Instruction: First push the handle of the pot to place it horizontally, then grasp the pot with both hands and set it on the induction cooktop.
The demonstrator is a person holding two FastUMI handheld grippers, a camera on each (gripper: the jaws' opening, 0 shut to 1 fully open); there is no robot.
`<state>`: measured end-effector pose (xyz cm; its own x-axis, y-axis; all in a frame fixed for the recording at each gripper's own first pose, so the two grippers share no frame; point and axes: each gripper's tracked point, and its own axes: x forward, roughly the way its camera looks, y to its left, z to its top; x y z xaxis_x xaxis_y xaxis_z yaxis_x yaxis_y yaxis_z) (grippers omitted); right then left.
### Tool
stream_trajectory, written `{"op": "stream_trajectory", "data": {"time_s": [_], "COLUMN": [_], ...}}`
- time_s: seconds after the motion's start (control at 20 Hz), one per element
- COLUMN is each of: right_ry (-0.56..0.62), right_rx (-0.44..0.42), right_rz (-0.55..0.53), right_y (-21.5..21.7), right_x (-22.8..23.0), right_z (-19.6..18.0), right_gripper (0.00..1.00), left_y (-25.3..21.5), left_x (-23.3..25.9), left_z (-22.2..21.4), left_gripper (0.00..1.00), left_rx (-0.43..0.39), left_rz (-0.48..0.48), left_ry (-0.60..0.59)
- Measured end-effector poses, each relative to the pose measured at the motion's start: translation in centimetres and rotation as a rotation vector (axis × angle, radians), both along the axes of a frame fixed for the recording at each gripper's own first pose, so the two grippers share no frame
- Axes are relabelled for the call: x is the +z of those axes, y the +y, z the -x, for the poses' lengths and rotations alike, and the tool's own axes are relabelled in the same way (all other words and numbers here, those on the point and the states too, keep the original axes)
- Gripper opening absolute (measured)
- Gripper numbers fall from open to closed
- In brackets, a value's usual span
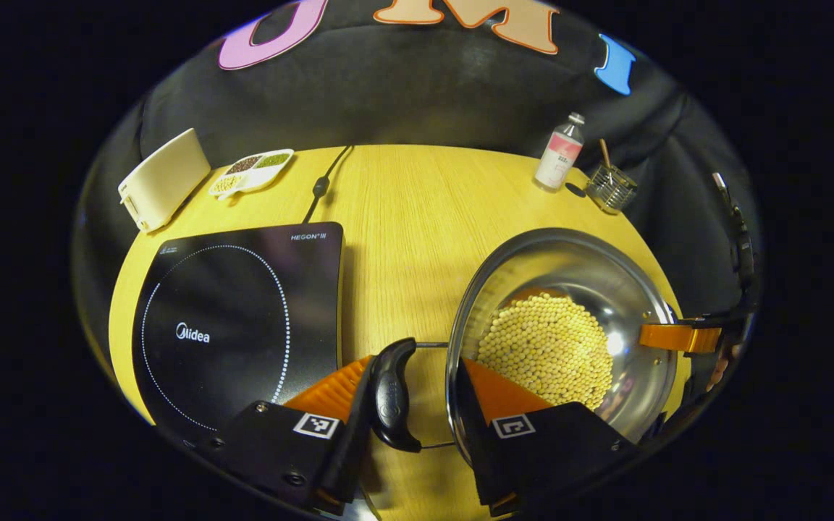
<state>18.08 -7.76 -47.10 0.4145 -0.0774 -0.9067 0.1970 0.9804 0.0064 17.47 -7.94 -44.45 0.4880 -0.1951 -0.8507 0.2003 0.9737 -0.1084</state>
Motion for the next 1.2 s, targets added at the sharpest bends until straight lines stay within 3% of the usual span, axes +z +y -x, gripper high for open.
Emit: {"op": "stream_trajectory", "data": {"time_s": [0.15,0.25,0.3,0.4,0.45,0.65,0.7,0.75,0.85,0.9,0.95,1.1,1.2], "right_ry": [-0.008,-0.029,-0.024,-0.056,-0.043,-0.048,-0.044,-0.058,-0.049,-0.048,-0.045,0.039,-0.003], "right_rx": [0.005,0.014,0.027,0.042,0.054,0.033,0.032,0.023,0.033,0.041,0.039,0.054,0.055], "right_rz": [0.008,0.019,0.031,0.037,0.034,0.000,-0.001,0.001,-0.004,-0.015,-0.024,-0.020,-0.020], "right_y": [-0.2,-0.6,-0.6,-0.8,-1.0,-0.9,-0.7,-0.7,-0.6,-0.6,-0.5,-0.1,0.0], "right_x": [1.0,2.6,0.9,1.3,2.0,3.3,2.3,2.6,2.3,2.1,2.1,0.2,0.3], "right_z": [0.1,-0.3,0.0,-1.0,-0.4,-0.3,-0.2,-0.5,-0.2,-0.3,-0.3,0.9,0.1], "right_gripper": [0.60,0.53,0.47,0.54,0.46,0.47,0.39,0.46,0.38,0.51,0.48,0.59,0.57], "left_y": [0.0,0.2,0.3,1.0,1.0,1.0,1.2,1.3,1.4,1.5,1.4,1.0,1.0], "left_x": [1.6,2.5,2.0,1.4,1.3,1.3,1.0,0.7,0.3,0.2,0.3,-0.3,-0.3], "left_z": [-0.3,-1.2,-1.0,-0.6,-0.7,-1.3,-0.9,-0.8,-0.9,-0.8,-1.0,-0.9,-1.0], "left_gripper": [0.61,0.60,0.60,0.64,0.61,0.61,0.58,0.60,0.61,0.61,0.61,0.61,0.61], "left_rx": [0.020,0.038,0.035,0.043,0.045,0.028,0.031,0.035,0.048,0.051,0.048,0.036,0.044], "left_rz": [0.016,0.024,0.016,-0.002,0.000,-0.023,-0.031,-0.032,-0.021,-0.018,-0.016,-0.015,-0.015], "left_ry": [-0.004,-0.032,-0.018,0.007,0.005,-0.012,0.004,0.015,0.019,0.027,0.018,0.035,0.035]}}
